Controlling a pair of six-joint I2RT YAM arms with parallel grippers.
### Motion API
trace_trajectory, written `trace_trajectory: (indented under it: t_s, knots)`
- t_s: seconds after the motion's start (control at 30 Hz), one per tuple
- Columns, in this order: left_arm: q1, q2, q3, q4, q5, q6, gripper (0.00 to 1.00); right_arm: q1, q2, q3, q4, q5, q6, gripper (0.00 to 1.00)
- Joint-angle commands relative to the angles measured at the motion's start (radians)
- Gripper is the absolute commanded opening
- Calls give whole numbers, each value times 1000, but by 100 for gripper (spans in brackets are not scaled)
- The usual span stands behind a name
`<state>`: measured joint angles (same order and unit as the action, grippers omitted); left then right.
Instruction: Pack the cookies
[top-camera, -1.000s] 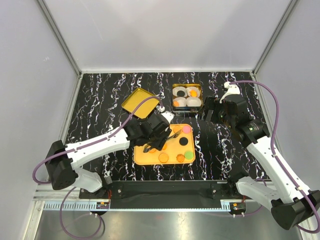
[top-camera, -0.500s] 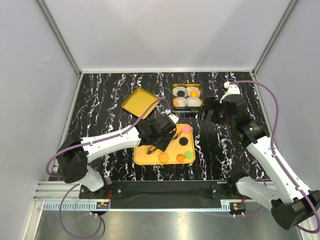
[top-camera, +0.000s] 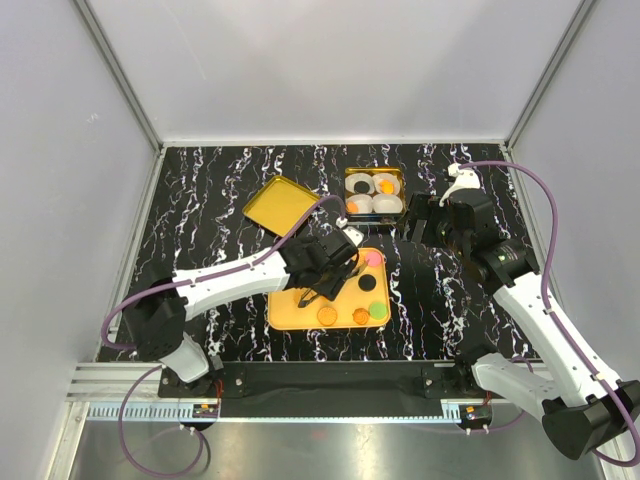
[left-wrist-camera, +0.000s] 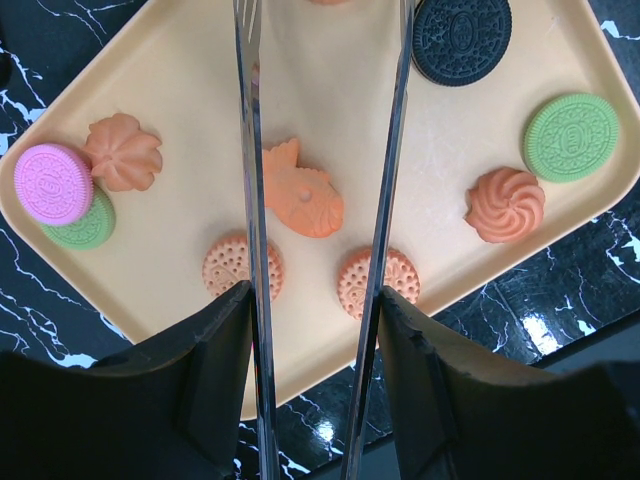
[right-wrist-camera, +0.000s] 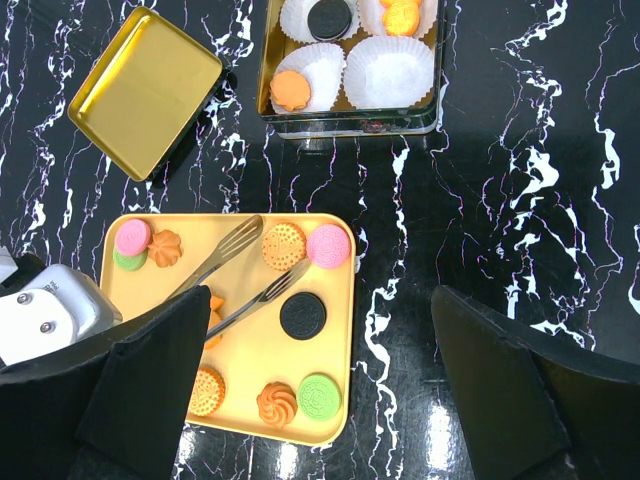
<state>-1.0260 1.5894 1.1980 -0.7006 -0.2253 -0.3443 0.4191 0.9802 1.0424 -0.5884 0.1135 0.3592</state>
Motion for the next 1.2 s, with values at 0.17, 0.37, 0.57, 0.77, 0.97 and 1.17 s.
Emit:
trace_trajectory:
  t_s: [0.17, 0.37, 0.57, 0.77, 0.97, 1.17]
  knots:
    - [4, -3, 41, 52, -22, 11, 53, 3, -8, 1, 30, 5, -12, 100]
    - [9, -5, 38, 58, -19, 10, 52, 1, -11, 1, 29, 5, -14, 100]
    - [10, -11, 46, 50, -22, 11, 49, 4, -14, -1, 30, 8, -14, 100]
    - [14, -28, 54, 39, -28, 18, 42, 4, -17, -1, 29, 6, -14, 100]
    - [15, -60, 71, 10, -40, 22, 41, 3, -18, 2, 27, 11, -14, 100]
    - [15, -111, 71, -10, -36, 21, 40, 3, -15, -1, 29, 11, -14, 100]
